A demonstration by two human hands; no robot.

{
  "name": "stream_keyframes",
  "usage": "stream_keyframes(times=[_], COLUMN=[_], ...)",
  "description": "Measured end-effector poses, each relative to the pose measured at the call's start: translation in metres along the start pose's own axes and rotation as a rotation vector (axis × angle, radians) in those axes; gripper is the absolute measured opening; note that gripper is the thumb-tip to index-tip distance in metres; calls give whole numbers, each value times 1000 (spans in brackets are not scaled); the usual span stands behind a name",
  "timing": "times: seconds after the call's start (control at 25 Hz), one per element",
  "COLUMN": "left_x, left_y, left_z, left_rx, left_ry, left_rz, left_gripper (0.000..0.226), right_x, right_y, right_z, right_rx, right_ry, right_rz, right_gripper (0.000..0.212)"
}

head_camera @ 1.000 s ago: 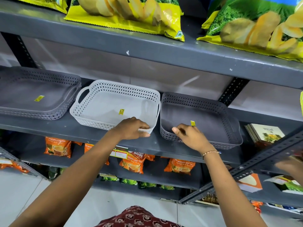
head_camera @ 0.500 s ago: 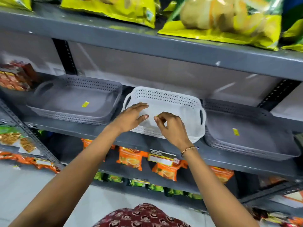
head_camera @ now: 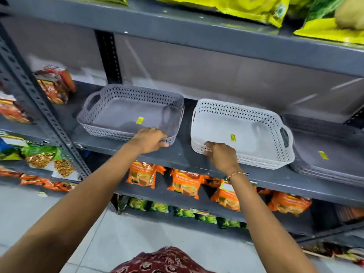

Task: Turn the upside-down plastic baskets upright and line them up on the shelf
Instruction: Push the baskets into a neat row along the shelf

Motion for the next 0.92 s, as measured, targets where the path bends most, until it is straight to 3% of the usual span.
stream_keyframes(times=[0.32, 0.92], left_x=[6, -10], left_y=[13, 11], left_z=[31, 21], left_rx=[-12, 12], left_ry=[168, 203], left_rz=[16, 60], left_gripper=[23, 17], right_x=[4, 1], right_y=[-3, -5], right_z=[-3, -4], right_rx=[-19, -11], right_ry=[62, 66], right_rz=[-22, -14], right_gripper=[34, 31])
Point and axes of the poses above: each hand's wrist, its own x-axis away from the middle knuckle, its own y-axis out of the palm, z = x × y, the point moved 1 cm from there along -x, towards the middle knuckle, and after that the axes turned 10 degrees about x, right-handed, at the moved point
